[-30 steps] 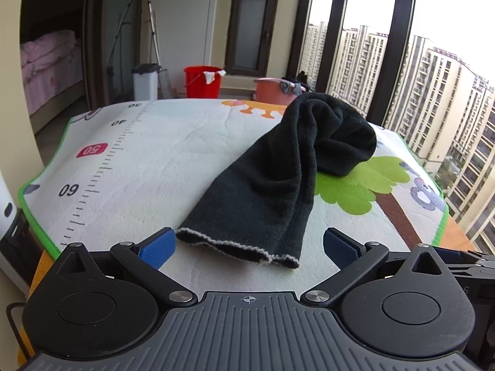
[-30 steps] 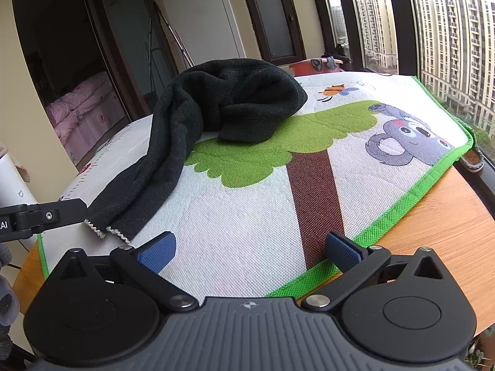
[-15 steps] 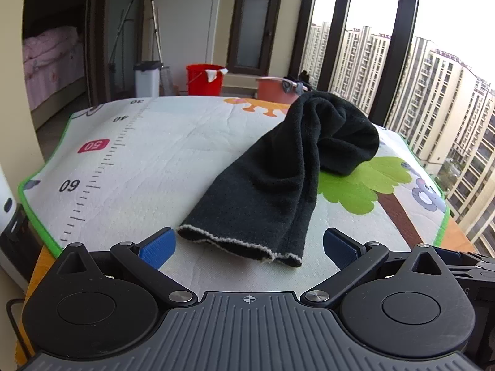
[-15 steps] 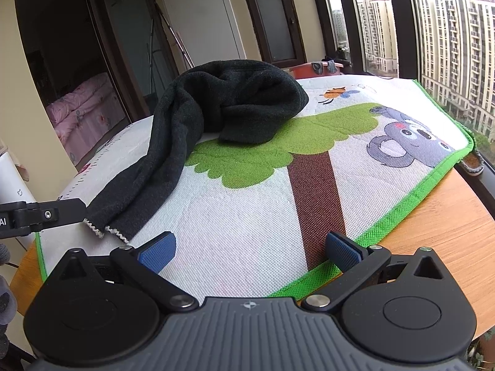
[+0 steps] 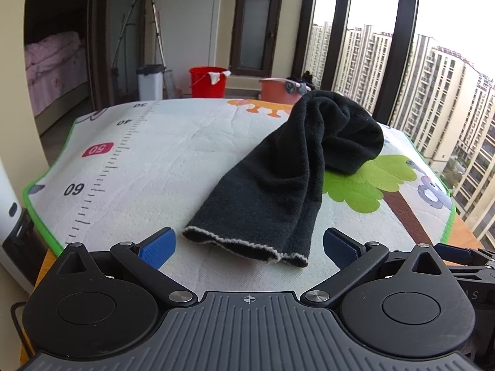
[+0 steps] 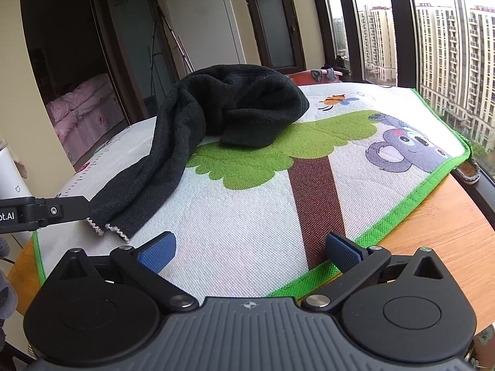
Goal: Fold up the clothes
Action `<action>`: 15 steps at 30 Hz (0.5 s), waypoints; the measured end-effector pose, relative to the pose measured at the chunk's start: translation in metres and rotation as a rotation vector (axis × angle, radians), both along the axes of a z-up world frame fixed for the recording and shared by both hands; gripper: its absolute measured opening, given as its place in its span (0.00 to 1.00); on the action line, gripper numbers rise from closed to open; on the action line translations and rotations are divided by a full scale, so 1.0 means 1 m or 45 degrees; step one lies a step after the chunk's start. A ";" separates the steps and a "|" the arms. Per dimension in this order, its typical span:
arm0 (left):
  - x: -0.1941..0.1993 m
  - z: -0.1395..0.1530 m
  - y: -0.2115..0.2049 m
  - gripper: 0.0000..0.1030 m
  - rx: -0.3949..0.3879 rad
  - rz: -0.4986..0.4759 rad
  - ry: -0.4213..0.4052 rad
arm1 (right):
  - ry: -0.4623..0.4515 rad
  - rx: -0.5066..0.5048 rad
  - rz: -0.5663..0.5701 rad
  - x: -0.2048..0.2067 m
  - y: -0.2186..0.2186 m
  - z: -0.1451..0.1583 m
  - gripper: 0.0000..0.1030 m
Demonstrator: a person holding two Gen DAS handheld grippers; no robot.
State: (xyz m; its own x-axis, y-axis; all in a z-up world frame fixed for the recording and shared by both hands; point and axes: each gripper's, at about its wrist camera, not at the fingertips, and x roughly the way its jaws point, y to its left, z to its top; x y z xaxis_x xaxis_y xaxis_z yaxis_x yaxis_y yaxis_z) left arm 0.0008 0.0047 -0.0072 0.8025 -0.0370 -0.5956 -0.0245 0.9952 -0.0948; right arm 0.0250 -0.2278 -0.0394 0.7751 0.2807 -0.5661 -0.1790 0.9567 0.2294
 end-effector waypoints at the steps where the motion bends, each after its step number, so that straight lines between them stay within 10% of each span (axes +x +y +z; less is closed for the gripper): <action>1: 0.000 0.001 0.001 1.00 0.000 0.002 -0.004 | 0.000 0.008 -0.003 0.000 -0.001 0.003 1.00; 15: -0.007 0.014 0.003 1.00 -0.013 -0.001 -0.061 | -0.072 -0.075 0.003 -0.013 0.008 0.051 1.00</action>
